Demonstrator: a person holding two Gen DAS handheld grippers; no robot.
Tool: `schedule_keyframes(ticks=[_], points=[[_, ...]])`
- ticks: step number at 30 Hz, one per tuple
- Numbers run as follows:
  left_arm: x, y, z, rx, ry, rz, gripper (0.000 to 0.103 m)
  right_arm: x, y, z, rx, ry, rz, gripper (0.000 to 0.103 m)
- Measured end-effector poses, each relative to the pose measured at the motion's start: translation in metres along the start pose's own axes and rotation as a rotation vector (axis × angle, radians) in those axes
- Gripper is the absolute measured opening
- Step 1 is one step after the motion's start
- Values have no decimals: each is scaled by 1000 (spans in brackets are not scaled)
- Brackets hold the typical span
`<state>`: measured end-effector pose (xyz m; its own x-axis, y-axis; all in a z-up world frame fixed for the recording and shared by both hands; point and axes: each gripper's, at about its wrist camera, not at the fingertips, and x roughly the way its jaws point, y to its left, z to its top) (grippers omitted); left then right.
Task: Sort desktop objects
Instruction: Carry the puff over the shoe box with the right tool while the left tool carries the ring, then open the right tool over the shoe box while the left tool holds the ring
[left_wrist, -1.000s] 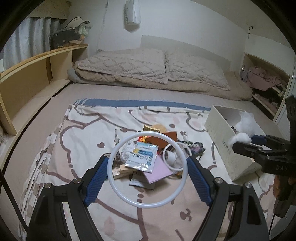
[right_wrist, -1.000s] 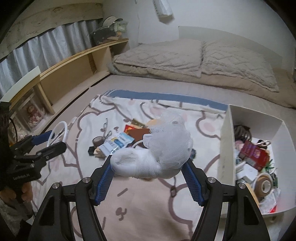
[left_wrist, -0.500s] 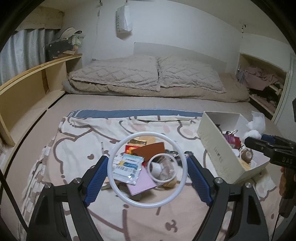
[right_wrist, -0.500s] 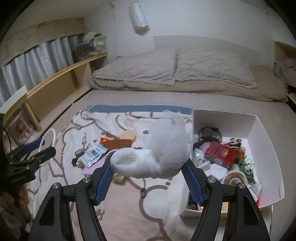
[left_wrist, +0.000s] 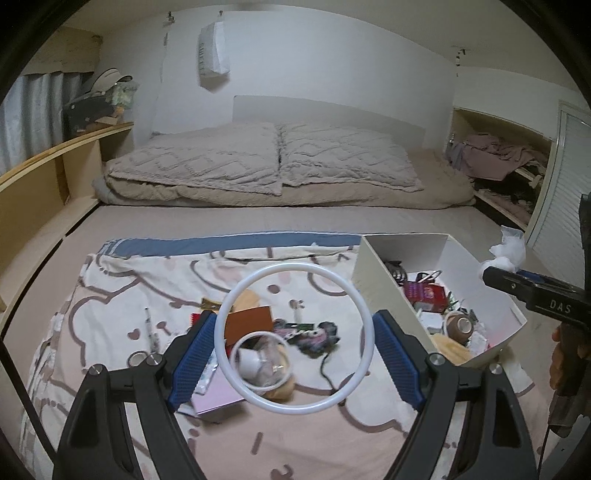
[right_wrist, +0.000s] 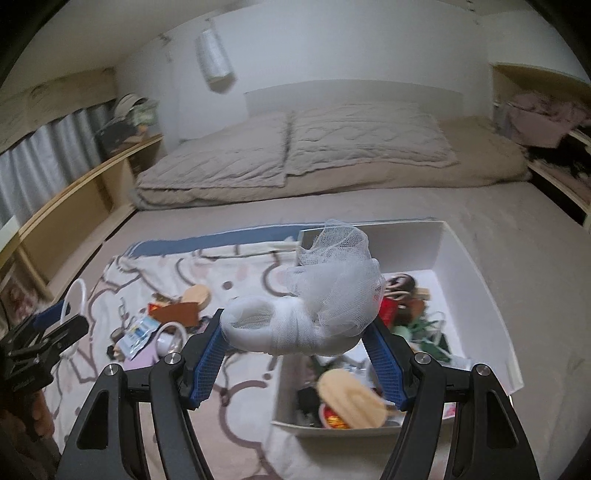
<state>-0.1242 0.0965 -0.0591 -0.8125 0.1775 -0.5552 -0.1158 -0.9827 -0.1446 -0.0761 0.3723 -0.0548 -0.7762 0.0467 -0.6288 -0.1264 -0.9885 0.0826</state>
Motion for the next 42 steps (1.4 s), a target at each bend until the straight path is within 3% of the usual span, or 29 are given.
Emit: schedule_keyframes(ticks=[7, 12, 24, 39, 41, 42], points=[[12, -22, 6, 7, -5, -24, 85, -11, -34, 2, 49, -20, -55, 72], [22, -34, 8, 18, -2, -37, 85, -10, -57, -4, 80, 11, -90, 72], [43, -69, 11, 12, 11, -103, 85, 28, -92, -35, 74, 271, -198, 72], [58, -87, 8, 62, 42, -134, 85, 58, -102, -51, 6, 402, -286, 73], [59, -87, 8, 61, 44, -134, 85, 58, -102, -52, -1, 402, -287, 80], [60, -87, 8, 60, 46, -135, 85, 58, -102, -53, 2, 400, -276, 92]])
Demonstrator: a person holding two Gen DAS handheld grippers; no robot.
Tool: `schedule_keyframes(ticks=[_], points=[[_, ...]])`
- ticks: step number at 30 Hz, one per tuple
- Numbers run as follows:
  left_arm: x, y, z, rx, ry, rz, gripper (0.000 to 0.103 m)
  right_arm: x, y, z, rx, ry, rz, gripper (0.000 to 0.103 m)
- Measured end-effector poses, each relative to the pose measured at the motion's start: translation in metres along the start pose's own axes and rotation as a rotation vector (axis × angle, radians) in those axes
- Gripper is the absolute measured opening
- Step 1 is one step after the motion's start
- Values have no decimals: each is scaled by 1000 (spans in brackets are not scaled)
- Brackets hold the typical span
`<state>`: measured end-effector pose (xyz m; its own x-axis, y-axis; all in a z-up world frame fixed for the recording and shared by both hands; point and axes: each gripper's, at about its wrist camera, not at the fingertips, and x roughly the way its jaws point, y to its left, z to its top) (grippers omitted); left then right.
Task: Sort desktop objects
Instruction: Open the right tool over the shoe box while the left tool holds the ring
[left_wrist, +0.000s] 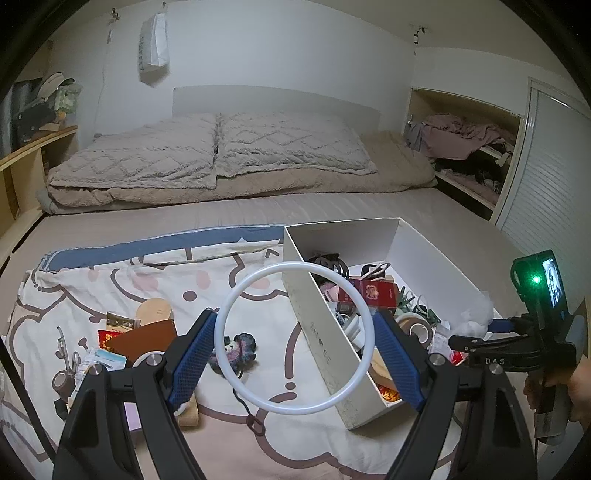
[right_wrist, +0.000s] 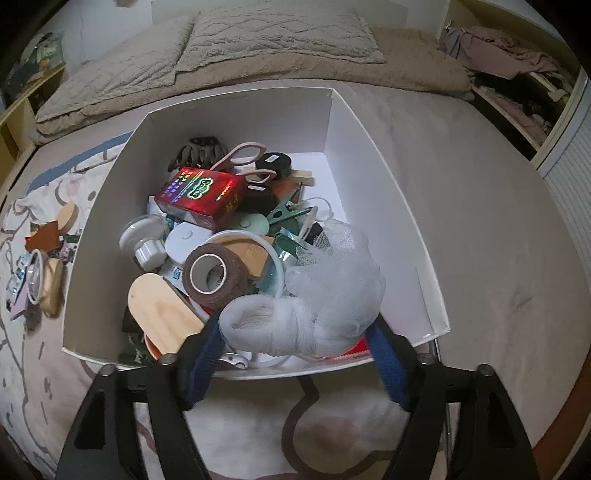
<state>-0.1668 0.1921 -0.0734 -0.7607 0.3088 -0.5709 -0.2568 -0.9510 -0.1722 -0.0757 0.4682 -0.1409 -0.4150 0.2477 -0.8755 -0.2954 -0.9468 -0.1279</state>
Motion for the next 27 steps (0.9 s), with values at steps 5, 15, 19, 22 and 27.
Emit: schedule_keyframes(ticks=[5, 15, 19, 22, 27], points=[[2, 1, 0, -5, 4, -2, 85, -6, 1, 3, 31, -15, 53, 99], [13, -13, 3, -2, 16, -33, 85, -44, -7, 10, 102, -184, 186, 99], [24, -29, 7, 23, 17, -57, 85, -55, -12, 12, 125, -218, 223, 103], [37, -40, 12, 17, 25, -79, 85, -62, -15, 12, 120, -238, 221, 103], [60, -59, 15, 47, 50, -87, 85, -71, -27, 14, 156, -279, 237, 103]])
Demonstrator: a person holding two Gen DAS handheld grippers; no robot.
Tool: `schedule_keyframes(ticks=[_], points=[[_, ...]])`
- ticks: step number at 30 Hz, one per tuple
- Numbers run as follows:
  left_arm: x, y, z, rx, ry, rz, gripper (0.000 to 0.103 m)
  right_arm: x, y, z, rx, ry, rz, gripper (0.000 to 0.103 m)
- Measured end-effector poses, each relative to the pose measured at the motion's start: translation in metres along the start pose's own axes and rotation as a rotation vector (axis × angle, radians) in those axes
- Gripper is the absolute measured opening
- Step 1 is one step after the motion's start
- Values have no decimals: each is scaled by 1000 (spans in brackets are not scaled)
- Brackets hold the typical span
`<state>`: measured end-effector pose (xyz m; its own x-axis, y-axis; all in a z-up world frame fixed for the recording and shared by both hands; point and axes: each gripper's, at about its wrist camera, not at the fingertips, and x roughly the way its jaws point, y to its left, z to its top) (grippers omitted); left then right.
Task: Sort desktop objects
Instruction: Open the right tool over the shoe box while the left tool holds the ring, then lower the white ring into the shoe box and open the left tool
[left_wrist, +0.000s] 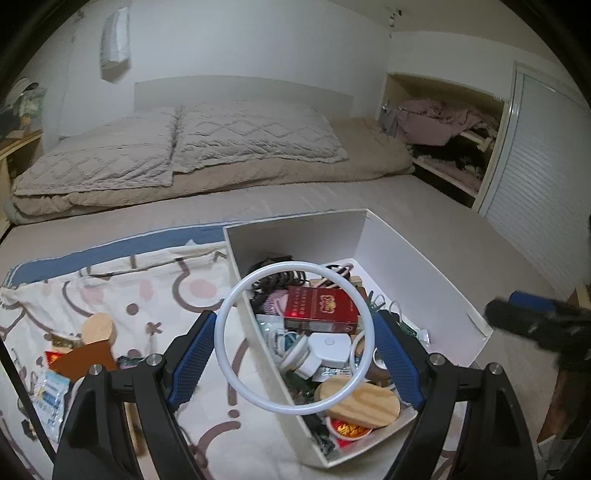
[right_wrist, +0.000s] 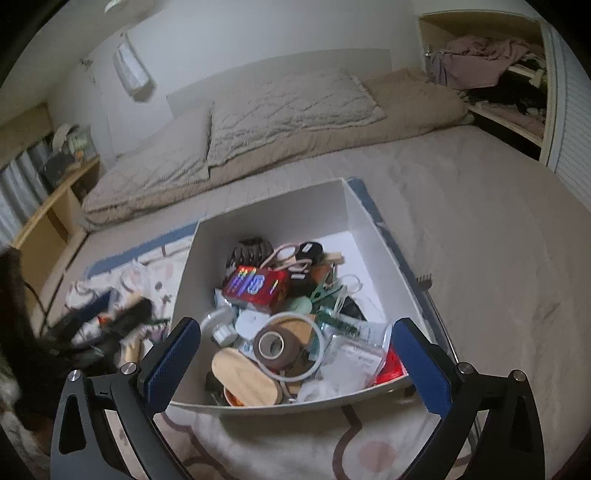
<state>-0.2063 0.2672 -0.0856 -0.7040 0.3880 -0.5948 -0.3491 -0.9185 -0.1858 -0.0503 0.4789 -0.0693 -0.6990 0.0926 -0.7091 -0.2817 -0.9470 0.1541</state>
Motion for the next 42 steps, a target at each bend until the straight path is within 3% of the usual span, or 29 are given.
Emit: schedule_keyframes(ticks=[16, 28, 31, 33, 42], points=[[57, -62, -19, 79, 153, -134, 85, 0, -25, 3, 53, -15, 39, 103], [86, -76, -35, 21, 262, -128, 85, -3, -37, 0, 15, -30, 32, 103], [88, -76, -36, 11, 272, -138, 85, -2, -39, 0, 11, -23, 30, 103], [88, -75, -37, 8, 276, -145, 94, -1, -39, 0, 10, -20, 31, 103], [86, -78, -40, 25, 277, -150, 95, -3, -38, -1, -2, -24, 34, 103]])
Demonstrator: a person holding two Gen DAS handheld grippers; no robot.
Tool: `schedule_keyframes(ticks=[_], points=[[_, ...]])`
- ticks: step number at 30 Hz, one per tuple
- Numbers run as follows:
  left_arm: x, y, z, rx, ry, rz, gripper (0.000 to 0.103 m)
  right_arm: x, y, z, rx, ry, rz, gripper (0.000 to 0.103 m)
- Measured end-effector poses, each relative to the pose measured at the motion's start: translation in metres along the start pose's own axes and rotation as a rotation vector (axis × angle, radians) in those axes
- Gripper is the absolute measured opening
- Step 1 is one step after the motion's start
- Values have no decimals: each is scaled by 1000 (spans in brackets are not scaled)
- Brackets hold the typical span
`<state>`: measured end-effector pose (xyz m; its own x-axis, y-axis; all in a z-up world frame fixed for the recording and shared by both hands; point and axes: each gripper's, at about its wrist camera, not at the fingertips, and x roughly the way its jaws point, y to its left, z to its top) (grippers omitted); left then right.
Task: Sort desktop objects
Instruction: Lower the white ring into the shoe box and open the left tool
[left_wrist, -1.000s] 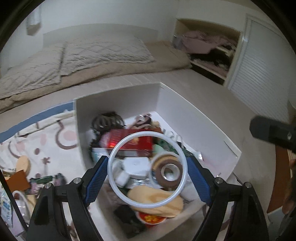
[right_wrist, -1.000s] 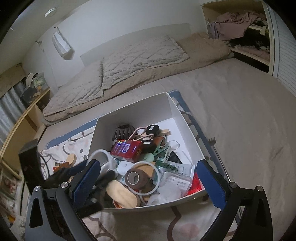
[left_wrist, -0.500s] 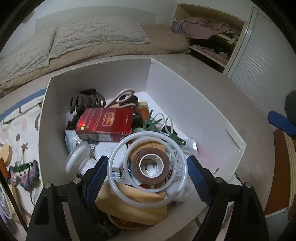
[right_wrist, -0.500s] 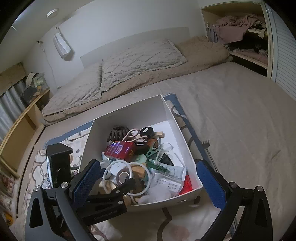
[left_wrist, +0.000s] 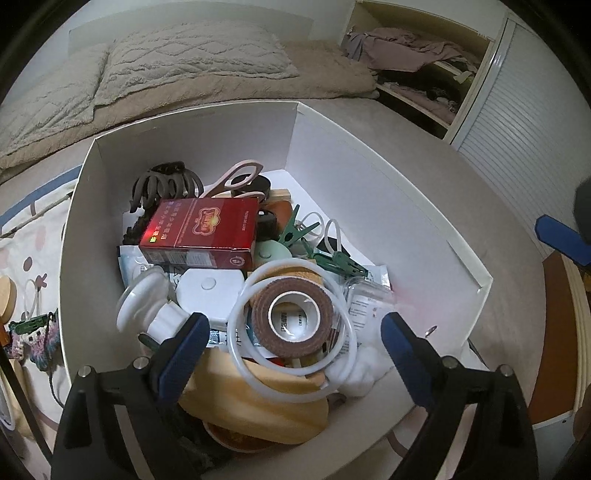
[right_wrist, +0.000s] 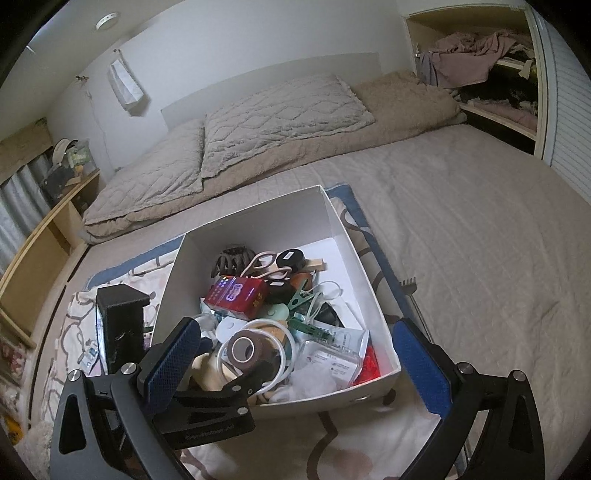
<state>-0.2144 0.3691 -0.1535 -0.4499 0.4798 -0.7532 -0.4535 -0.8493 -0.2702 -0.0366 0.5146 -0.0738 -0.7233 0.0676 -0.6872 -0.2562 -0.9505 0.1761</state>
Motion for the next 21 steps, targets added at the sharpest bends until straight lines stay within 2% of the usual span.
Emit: schedule_keyframes(ticks=[10, 14, 21], points=[[-26, 0, 6, 20, -72, 14, 95, 0, -1, 0, -26, -35, -39, 103], [-39, 8, 11, -3, -106, 15, 95, 0, 0, -1, -50, -59, -63, 103], [-61, 26, 17, -50, -162, 31, 95, -3, 4, -5, -88, -153, -109, 103]])
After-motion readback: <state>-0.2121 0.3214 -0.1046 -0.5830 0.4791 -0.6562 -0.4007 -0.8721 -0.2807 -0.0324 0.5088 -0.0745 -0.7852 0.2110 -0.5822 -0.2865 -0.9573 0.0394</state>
